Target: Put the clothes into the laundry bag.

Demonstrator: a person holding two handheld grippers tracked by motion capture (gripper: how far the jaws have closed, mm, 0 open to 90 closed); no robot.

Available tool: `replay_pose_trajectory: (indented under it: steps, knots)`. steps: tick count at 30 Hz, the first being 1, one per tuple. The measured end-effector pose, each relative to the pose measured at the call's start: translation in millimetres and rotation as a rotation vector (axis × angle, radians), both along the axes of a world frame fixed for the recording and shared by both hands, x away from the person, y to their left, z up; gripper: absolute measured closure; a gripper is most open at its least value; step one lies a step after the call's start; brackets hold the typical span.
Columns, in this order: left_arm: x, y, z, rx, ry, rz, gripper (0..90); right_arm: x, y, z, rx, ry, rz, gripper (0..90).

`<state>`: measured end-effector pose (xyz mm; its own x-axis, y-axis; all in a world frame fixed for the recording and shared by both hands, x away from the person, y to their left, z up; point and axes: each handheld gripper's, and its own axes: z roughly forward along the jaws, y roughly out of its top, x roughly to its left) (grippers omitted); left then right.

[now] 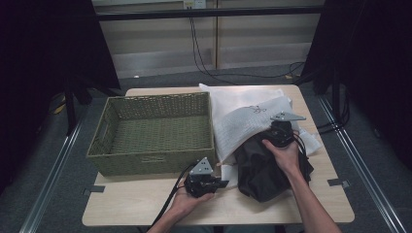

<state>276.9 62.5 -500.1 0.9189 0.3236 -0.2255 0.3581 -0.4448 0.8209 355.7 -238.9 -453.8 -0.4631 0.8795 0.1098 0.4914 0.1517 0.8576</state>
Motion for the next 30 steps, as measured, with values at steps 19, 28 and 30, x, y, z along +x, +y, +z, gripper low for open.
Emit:
replay_pose_trajectory:
  steps: [19,28,30]
  knots:
    - [5.5,14.2,0.3,-0.004,0.012,0.046,82.3,-102.4,-40.7,25.2,0.044,-0.021,0.213,17.4]
    - [7.2,14.2,0.1,-0.020,0.017,0.051,81.6,-130.6,-19.5,-12.9,0.014,0.079,0.334,7.9]
    - [7.3,13.8,0.1,-0.028,0.020,0.050,81.3,-130.0,-8.2,-23.4,-0.049,0.099,0.352,6.8]
